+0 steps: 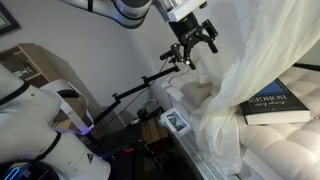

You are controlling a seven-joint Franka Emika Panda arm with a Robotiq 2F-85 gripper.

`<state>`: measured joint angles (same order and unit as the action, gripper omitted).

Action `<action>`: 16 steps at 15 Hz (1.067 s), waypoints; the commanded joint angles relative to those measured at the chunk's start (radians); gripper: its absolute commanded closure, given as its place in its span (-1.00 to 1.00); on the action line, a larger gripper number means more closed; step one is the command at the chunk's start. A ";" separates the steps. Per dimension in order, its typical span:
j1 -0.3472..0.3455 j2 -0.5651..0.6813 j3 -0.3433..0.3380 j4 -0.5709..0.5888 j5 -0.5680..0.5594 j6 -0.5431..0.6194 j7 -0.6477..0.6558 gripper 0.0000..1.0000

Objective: Draw the curtain to the right

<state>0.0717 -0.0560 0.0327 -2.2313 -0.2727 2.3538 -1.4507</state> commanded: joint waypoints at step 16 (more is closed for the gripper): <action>-0.022 0.203 0.009 0.138 0.017 -0.136 -0.014 -1.00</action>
<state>0.0553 0.0355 0.0387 -2.1801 -0.2417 2.2554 -1.4837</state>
